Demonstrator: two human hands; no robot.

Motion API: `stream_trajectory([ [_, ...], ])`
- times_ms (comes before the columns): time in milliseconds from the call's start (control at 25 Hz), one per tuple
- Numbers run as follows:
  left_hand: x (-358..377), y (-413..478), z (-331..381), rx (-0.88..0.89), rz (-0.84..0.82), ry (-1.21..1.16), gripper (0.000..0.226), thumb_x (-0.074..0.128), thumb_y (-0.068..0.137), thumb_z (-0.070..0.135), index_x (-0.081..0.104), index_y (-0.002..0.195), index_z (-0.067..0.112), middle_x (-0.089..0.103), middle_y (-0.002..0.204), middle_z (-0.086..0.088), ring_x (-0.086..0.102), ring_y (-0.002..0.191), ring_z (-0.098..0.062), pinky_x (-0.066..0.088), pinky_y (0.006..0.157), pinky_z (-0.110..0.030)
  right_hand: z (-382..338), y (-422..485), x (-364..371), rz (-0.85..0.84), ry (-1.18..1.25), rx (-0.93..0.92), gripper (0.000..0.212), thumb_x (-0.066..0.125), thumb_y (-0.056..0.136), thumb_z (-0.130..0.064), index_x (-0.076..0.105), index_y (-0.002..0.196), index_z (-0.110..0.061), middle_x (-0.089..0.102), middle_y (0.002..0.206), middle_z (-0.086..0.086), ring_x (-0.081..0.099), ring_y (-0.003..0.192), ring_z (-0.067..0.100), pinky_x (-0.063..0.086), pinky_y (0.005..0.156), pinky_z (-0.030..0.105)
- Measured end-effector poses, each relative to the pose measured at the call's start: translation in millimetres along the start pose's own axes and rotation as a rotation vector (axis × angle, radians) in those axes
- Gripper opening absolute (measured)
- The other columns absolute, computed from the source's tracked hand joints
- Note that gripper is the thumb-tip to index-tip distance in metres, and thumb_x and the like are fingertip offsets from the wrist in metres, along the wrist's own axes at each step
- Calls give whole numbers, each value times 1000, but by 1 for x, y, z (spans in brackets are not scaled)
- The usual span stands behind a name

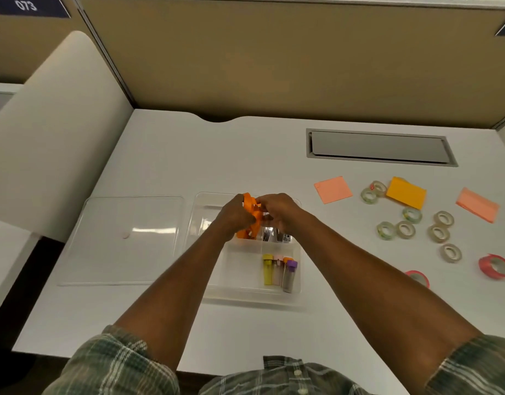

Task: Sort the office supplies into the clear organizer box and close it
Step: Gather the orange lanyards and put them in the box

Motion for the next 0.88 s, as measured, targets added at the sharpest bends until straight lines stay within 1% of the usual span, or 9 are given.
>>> stream_trajectory([
  [80, -7, -1, 4, 20, 82, 136, 31, 71, 81, 18, 60, 108, 8, 68, 100, -12, 65, 92, -28, 57, 79, -43, -2, 0, 0, 12, -114, 11, 28, 58, 95, -11, 65, 117, 5, 65, 102, 19, 64, 88, 28, 56, 96, 45],
  [240, -10, -7, 16, 141, 258, 378, 51, 67, 86, 18, 48, 132, 8, 59, 114, -18, 61, 99, -34, 52, 80, -41, -1, -2, -2, 14, -215, -2, 29, 53, 95, -8, 66, 117, 6, 65, 97, 19, 60, 83, 26, 57, 96, 44],
  [280, -5, -8, 19, 194, 261, 418, 45, 64, 87, 15, 52, 129, 7, 57, 112, -19, 61, 97, -34, 51, 78, -40, 0, -3, -3, 10, -206, -15, 30, 52, 95, -8, 65, 119, 5, 67, 102, 22, 60, 84, 26, 56, 96, 44],
  [360, 7, -8, 24, 259, 205, 446, 20, 59, 89, 13, 65, 104, 2, 61, 98, -21, 63, 86, -36, 52, 71, -39, 1, -4, -7, 0, -136, -46, 34, 52, 95, -8, 62, 126, 3, 67, 117, 23, 61, 89, 25, 55, 96, 44],
  [440, 23, -4, 17, 259, 100, 496, 18, 55, 90, 11, 67, 88, -2, 67, 89, -24, 64, 84, -39, 52, 71, -40, 2, -6, -14, 5, -116, -84, 35, 52, 94, -9, 62, 126, 1, 67, 110, 18, 61, 90, 23, 54, 91, 42],
  [560, 38, -2, 7, 237, 7, 575, 22, 53, 92, 7, 68, 107, -2, 70, 99, -24, 62, 104, -40, 47, 91, -45, 3, -10, -31, 42, -190, -178, 27, 52, 94, -11, 69, 114, -4, 67, 105, 11, 64, 93, 24, 57, 87, 43],
  [640, 42, -2, 6, 224, 17, 630, 30, 55, 93, 9, 62, 121, 2, 68, 108, -22, 59, 111, -39, 45, 97, -45, 6, -12, -46, 65, -146, -209, 24, 52, 98, -17, 69, 114, -13, 65, 108, 2, 64, 98, 21, 60, 80, 34],
  [720, 38, -1, 14, 199, 115, 701, 29, 56, 92, 17, 62, 119, 7, 61, 112, -21, 58, 109, -38, 46, 92, -41, 11, -14, -69, 102, -104, -225, 22, 50, 100, -20, 68, 112, -16, 66, 109, 1, 65, 98, 21, 59, 74, 28],
  [880, 32, 3, 65, 170, 325, 816, 33, 63, 86, 29, 62, 110, 7, 49, 117, -16, 52, 103, -33, 46, 81, -39, 24, -17, -118, 159, -68, -230, 19, 51, 97, -21, 68, 103, -17, 68, 102, 3, 65, 92, 20, 57, 77, 32],
])
Point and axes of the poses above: each hand's wrist, its own y-axis towards the middle knuckle, its own x-axis out of the palm, z = x × y, the point moved 9 cm from there along y, towards the middle knuckle
